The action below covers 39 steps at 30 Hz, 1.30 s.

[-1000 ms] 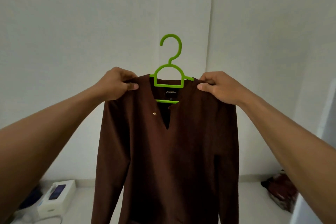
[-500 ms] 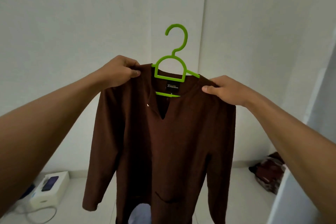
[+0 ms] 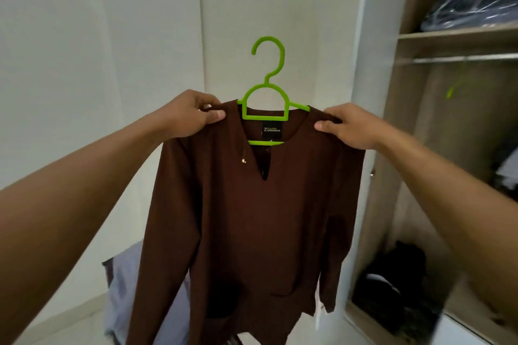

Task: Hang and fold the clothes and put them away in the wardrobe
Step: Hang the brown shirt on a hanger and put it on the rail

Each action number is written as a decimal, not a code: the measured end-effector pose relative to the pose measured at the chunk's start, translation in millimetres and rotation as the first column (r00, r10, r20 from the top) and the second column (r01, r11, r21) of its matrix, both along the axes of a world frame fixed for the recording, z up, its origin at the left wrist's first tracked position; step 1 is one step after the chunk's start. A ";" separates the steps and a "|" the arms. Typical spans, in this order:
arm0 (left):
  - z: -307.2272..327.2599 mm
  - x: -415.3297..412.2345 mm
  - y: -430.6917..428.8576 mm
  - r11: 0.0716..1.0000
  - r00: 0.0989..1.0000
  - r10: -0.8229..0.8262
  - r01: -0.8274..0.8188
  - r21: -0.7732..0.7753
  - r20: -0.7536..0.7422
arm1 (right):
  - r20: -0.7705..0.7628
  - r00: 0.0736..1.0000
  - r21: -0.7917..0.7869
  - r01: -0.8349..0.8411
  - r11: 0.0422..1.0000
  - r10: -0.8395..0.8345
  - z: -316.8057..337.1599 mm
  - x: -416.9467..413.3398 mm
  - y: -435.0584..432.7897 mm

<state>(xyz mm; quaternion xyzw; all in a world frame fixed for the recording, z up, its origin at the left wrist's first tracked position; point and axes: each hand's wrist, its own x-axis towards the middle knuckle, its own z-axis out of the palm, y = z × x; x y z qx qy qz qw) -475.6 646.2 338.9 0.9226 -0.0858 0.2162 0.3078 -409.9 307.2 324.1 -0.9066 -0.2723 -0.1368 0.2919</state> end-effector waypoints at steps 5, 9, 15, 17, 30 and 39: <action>-8.9 29.7 -58.7 0.986 0.986 -0.160 0.162 -0.026 0.056 | -0.017 0.977 0.088 0.212 0.973 -0.212 -6.1 -39.5 -64.4; -9.4 47.3 -114.3 0.959 0.959 -0.273 0.278 -0.057 0.077 | -0.078 0.946 0.094 0.320 0.943 -0.314 -0.5 -78.1 -120.7; -4.8 66.3 -203.8 0.898 0.899 -0.432 0.436 -0.066 0.067 | -0.025 0.860 0.073 0.510 0.857 -0.510 -1.2 -115.4 -189.4; -5.2 71.5 -232.7 0.884 0.886 -0.460 0.463 -0.061 0.063 | -0.008 0.820 0.025 0.572 0.820 -0.572 0.5 -123.3 -209.2; 4.0 119.9 -385.9 0.846 0.845 -0.519 0.529 -0.062 0.132 | 0.057 0.720 -0.043 0.694 0.719 -0.691 23.0 -139.2 -324.8; 1.5 173.4 -464.8 0.865 0.859 -0.450 0.487 -0.117 0.246 | 0.044 0.684 -0.013 0.729 0.685 -0.728 16.5 -92.1 -387.0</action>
